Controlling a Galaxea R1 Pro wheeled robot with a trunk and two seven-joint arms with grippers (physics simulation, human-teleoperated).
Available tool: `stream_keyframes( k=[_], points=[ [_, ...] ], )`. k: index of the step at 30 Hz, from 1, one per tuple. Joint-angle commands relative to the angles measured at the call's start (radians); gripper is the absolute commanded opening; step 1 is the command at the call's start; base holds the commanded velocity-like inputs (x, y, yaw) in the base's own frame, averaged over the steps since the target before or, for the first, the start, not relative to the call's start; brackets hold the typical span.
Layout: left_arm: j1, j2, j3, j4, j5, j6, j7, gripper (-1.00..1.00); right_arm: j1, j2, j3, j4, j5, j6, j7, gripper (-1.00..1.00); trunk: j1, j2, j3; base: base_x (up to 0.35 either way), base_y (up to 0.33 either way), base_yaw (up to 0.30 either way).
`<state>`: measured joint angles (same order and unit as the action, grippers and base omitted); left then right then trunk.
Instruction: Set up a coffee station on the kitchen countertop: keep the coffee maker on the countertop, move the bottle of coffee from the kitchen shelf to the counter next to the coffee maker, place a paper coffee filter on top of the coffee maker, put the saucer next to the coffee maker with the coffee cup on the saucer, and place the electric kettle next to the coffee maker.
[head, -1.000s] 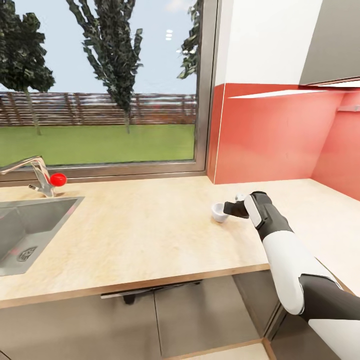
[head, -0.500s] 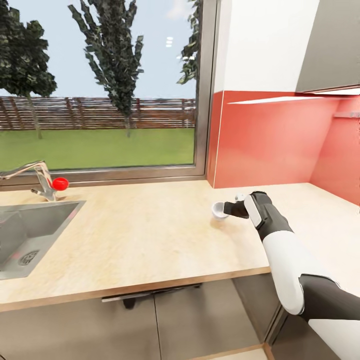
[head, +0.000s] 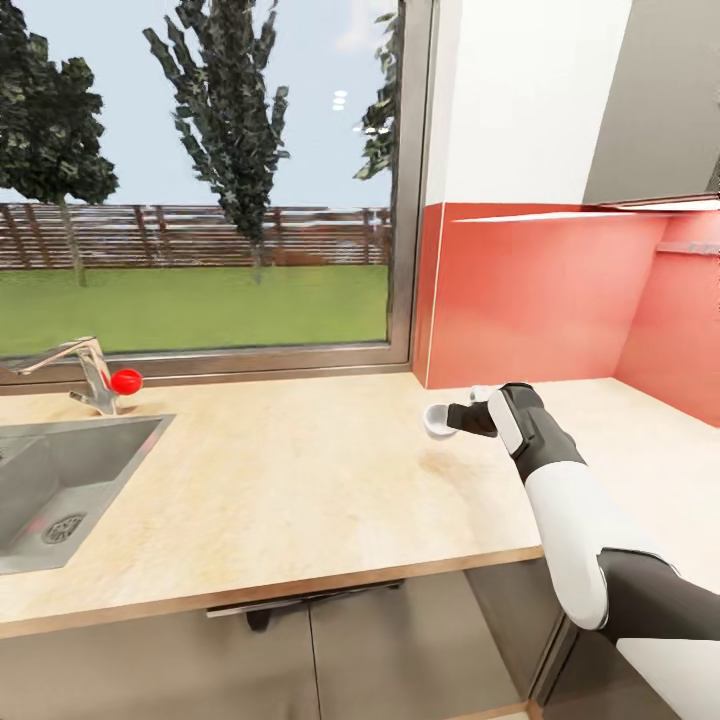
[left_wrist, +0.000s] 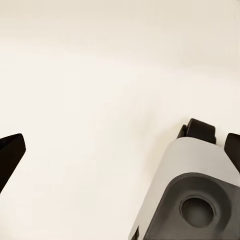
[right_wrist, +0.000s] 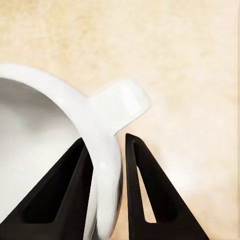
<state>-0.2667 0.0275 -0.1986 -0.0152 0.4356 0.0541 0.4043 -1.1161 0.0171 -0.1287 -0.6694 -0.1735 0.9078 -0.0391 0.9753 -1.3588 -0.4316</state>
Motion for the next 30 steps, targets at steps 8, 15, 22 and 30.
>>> stream_keyframes(
  k=[8,15,22,30],
  points=[
    [0.0,0.002,-0.008,-0.002,0.006,0.007,0.004,1.0,0.005,0.005,-0.005,-0.001,-0.006,0.001,0.011,-1.0,-0.031,0.056,0.037,0.0,0.0,0.0],
    [0.0,0.003,-0.007,-0.003,0.006,0.047,0.004,1.0,0.024,0.002,-0.005,-0.002,-0.006,0.0,0.218,-1.0,-0.058,0.105,0.068,0.0,0.0,0.0],
    [0.0,0.002,-0.008,-0.003,0.008,0.055,0.005,1.0,0.025,0.001,-0.005,0.0,0.001,0.0,0.472,-1.0,-0.069,0.126,0.078,0.0,0.0,0.0],
    [0.0,0.0,-0.007,-0.005,0.006,0.055,0.004,1.0,0.025,0.0,-0.005,-0.001,0.001,0.002,0.482,-1.0,-0.069,0.126,0.078,0.0,0.0,0.012]
  ],
)
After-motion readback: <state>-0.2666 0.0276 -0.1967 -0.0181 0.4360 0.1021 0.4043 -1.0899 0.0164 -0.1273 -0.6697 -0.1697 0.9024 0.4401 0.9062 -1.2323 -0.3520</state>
